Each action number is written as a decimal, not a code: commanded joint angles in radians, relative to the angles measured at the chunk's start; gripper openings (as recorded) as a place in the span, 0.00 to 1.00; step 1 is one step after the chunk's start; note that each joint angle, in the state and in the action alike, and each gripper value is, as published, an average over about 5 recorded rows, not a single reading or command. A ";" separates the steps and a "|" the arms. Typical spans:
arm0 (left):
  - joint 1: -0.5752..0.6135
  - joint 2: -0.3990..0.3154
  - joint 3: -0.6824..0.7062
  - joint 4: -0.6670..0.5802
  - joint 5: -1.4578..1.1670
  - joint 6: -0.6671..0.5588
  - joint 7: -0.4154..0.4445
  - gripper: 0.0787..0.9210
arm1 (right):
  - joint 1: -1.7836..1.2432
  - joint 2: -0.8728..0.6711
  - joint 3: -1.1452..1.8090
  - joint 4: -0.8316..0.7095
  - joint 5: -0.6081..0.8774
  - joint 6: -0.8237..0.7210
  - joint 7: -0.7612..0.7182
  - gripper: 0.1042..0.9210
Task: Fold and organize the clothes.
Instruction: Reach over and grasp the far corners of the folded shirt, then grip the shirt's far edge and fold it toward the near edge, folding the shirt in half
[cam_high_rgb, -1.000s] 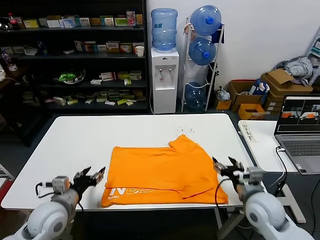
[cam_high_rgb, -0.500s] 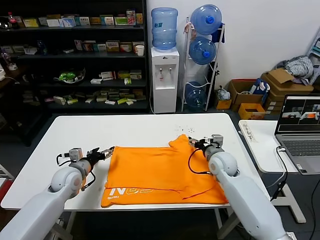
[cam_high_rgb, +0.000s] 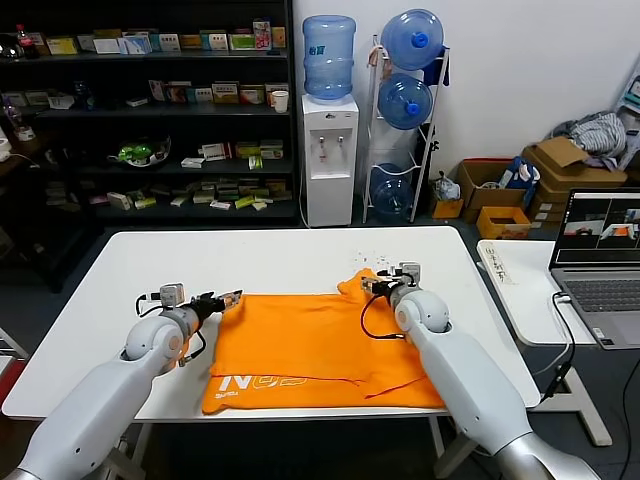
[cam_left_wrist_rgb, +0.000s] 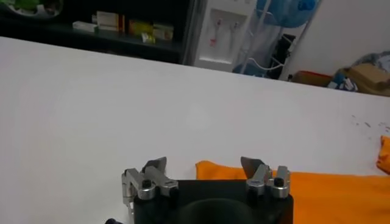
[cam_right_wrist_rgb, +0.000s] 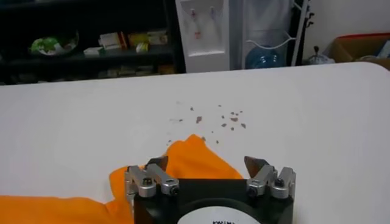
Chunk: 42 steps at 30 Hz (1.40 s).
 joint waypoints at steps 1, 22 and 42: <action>-0.052 -0.031 0.044 0.072 0.015 0.015 0.010 0.88 | 0.039 0.030 -0.017 -0.084 -0.011 -0.017 -0.016 0.88; -0.033 -0.031 0.056 0.058 0.040 0.012 -0.002 0.42 | 0.022 0.010 -0.024 -0.015 0.008 0.015 0.002 0.16; 0.155 0.047 -0.110 -0.241 0.056 -0.046 -0.019 0.02 | -0.122 -0.128 0.006 0.312 0.114 0.054 0.102 0.02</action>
